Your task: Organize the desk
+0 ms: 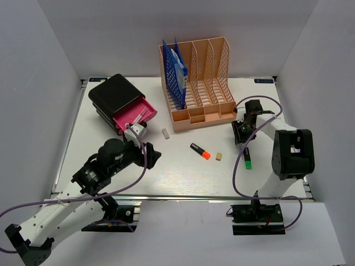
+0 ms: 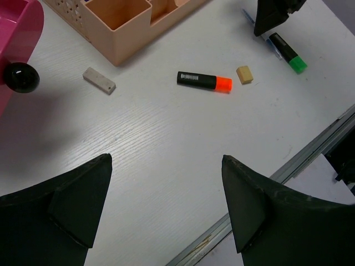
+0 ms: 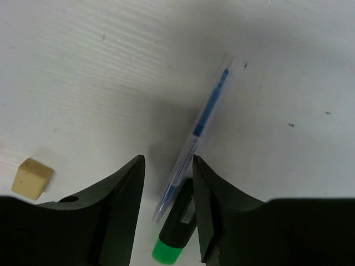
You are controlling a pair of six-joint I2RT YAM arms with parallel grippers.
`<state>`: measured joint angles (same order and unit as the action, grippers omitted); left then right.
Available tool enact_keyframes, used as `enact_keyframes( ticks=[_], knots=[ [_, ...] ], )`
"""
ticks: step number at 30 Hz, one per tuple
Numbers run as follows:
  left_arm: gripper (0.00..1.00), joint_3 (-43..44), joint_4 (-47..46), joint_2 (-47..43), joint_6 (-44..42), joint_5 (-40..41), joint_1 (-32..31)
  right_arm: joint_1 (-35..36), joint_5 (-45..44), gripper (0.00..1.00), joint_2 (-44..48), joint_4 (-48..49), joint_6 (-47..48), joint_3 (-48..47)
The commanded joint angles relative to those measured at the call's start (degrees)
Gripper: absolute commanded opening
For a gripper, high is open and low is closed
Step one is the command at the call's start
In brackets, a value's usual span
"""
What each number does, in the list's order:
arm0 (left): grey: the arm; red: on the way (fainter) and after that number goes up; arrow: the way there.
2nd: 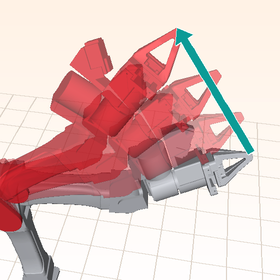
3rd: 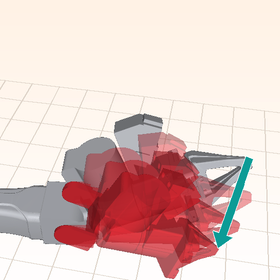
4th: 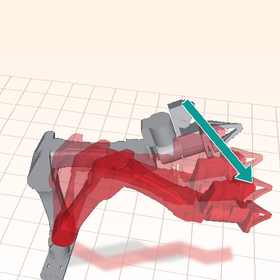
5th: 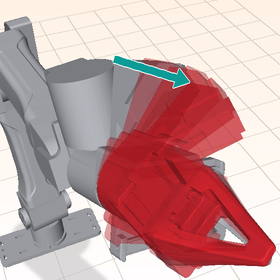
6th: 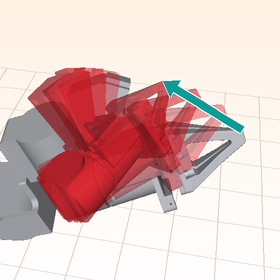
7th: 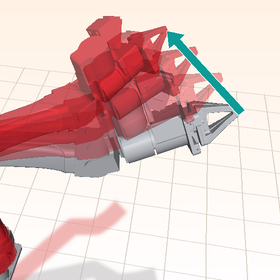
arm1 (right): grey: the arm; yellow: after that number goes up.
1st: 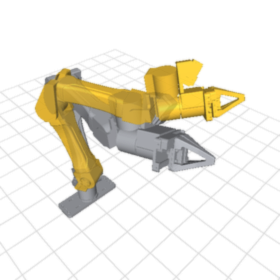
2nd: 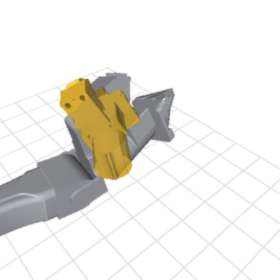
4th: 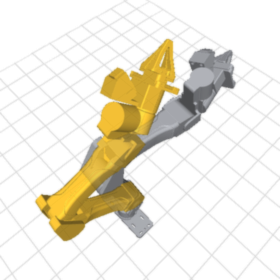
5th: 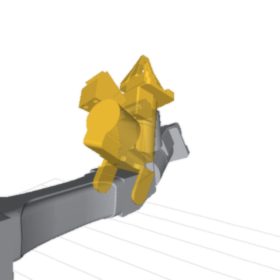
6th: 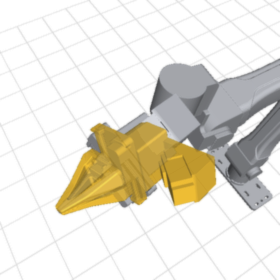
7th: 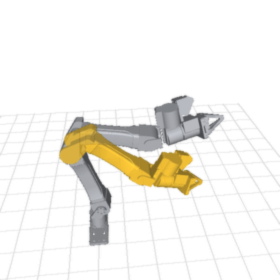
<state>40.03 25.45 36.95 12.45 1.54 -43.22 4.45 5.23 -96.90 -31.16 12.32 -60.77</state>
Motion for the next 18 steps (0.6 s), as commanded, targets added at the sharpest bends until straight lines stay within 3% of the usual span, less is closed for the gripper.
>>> enact_keyframes(
  ticks=[1, 10, 13, 18],
  knots=[
    [0.89, 1.8, -0.14, -1.78, -0.32, -1.45, 0.24, -0.58, -1.63, 0.45, -2.23, 2.15, -0.71, -3.12],
    [0.89, 2.77, 3.99, -6.97, 1.61, -1.45, 0.24, -1.99, -0.93, 0.44, -6.36, 2.16, -0.37, -4.53],
    [0.89, 4.0, 6.44, -9.08, 2.93, -1.45, 0.24, -2.25, -0.4, 0.3, -7.5, 1.8, 0.95, -4.35],
    [0.89, 7.33, 8.47, -13.04, 7.23, -5.22, 0.24, -2.07, -0.93, 0.21, -8.04, 3.47, 1.83, -2.16]
  ],
)
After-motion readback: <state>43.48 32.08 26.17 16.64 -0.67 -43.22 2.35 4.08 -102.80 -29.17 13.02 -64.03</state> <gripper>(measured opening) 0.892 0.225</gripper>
